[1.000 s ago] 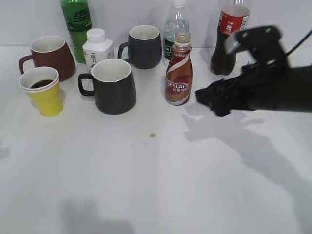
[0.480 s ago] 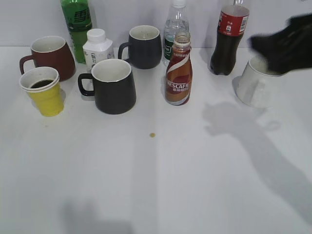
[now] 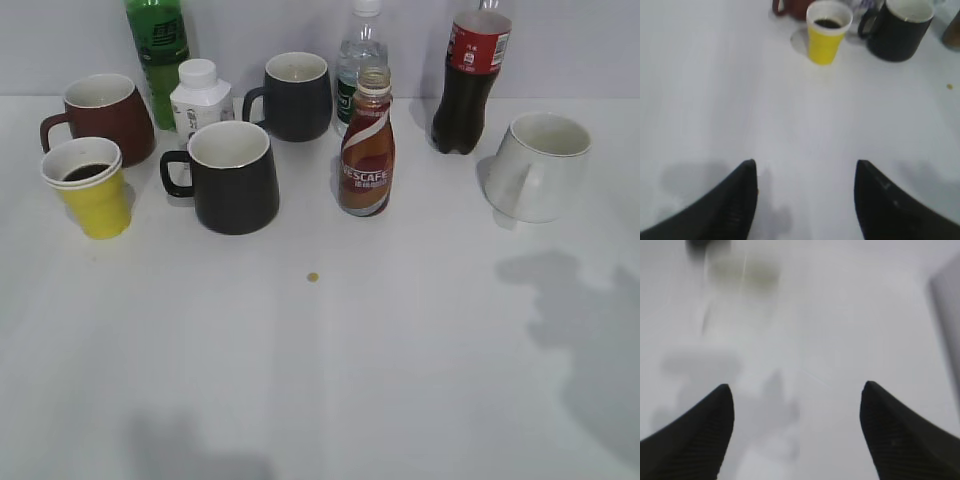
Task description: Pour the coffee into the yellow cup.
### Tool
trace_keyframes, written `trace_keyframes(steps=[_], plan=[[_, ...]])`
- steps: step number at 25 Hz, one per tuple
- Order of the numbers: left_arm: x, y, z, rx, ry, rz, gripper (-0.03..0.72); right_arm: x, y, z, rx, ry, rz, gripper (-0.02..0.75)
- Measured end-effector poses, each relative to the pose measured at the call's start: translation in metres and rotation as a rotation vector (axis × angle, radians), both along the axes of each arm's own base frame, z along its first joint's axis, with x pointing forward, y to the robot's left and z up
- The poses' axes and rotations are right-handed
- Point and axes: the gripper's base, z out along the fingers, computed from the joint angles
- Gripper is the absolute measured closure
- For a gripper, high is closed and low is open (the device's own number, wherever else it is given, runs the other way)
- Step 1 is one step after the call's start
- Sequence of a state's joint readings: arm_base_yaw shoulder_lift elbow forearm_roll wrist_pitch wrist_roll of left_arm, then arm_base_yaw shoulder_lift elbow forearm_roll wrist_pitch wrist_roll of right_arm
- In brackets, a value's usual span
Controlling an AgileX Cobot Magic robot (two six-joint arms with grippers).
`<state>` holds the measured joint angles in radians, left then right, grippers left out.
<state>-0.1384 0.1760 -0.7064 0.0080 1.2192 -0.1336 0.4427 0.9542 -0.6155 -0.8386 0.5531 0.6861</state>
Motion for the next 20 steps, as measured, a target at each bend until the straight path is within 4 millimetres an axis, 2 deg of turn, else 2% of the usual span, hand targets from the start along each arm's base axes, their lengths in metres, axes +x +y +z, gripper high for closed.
trace_keyframes(steps=[2, 4, 7, 11, 14, 18, 20], plan=[[-0.011, 0.001, -0.001, 0.019, -0.059, -0.02, 0.218, -0.019, -0.002, -0.006, -0.009, 0.155, 0.044, 0.15], [-0.019, 0.003, -0.002, 0.056, -0.101, -0.045, 0.218, -0.038, 0.001, -0.004, 0.082, 0.245, 0.103, 0.15], [-0.021, 0.001, -0.003, 0.098, -0.112, -0.093, 0.218, -0.077, 0.0, 0.007, 0.186, 0.282, 0.235, 0.15], [-0.009, -0.003, -0.022, 0.103, -0.078, -0.129, 0.218, -0.128, -0.017, 0.012, 0.246, 0.225, 0.319, 0.151], [0.0, -0.005, -0.035, 0.121, -0.071, -0.153, 0.218, -0.161, -0.031, 0.003, 0.262, 0.174, 0.339, 0.151], [0.005, -0.006, -0.037, 0.135, -0.102, -0.156, 0.22, -0.19, -0.045, -0.002, 0.306, 0.018, 0.365, 0.152], [0.006, -0.006, -0.039, 0.138, -0.099, -0.156, 0.22, -0.193, -0.046, -0.003, 0.316, -0.025, 0.37, 0.152]])
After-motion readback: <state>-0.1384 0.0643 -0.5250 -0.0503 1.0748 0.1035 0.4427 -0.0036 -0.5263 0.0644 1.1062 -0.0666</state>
